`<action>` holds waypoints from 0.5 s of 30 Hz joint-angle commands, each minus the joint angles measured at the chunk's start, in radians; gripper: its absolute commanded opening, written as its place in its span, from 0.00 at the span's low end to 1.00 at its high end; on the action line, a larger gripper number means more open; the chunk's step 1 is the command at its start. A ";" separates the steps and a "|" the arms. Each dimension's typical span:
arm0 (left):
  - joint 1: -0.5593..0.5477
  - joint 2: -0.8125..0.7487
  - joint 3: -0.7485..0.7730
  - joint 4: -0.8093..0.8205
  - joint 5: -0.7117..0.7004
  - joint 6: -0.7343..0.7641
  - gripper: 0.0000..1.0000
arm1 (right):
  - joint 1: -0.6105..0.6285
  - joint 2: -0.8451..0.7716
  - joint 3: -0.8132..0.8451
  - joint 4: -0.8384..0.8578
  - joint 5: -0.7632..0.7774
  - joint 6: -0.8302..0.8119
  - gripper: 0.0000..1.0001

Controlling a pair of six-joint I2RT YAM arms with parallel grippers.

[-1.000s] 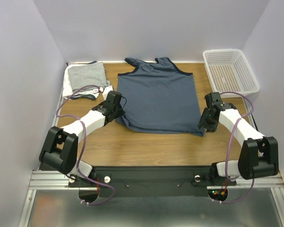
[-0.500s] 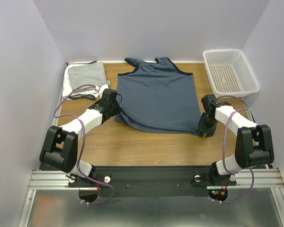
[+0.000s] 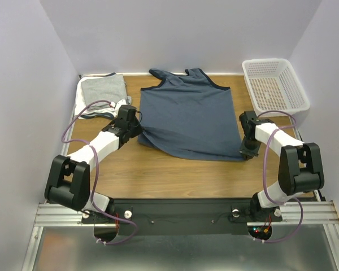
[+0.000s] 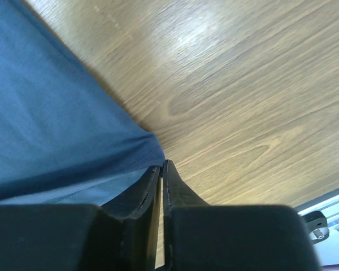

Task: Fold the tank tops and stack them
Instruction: Fold the tank top

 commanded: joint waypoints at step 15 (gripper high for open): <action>0.005 -0.221 -0.092 -0.167 0.094 0.028 0.00 | -0.082 -0.122 0.129 -0.094 0.027 -0.032 0.05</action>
